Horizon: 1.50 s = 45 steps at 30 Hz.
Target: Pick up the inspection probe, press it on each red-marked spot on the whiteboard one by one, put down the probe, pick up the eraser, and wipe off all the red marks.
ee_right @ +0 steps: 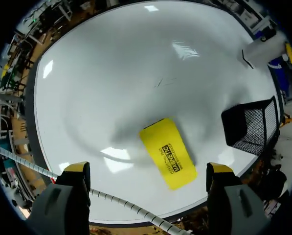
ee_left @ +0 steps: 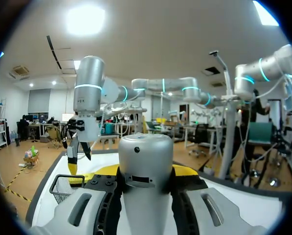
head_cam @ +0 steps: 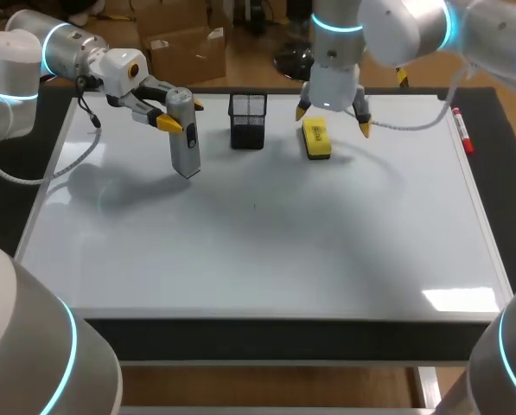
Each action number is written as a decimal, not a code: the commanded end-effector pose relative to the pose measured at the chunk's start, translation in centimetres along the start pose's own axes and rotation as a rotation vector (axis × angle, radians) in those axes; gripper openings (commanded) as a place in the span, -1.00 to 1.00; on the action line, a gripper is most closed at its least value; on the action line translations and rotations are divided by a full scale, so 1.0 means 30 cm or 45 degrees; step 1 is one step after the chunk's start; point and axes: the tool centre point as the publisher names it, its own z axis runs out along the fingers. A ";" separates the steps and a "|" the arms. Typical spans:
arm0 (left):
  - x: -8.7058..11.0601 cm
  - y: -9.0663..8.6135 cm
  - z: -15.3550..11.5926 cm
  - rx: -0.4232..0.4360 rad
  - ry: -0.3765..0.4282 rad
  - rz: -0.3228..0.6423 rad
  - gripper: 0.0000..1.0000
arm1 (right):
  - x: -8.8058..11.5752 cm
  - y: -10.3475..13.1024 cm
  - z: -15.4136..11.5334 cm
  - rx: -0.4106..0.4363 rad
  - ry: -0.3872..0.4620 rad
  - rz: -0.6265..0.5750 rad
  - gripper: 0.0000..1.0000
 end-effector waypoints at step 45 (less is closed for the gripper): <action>0.001 -0.006 0.000 -0.003 0.001 -0.001 -1.00 | 0.303 -0.027 -0.324 -0.091 -0.616 0.866 1.00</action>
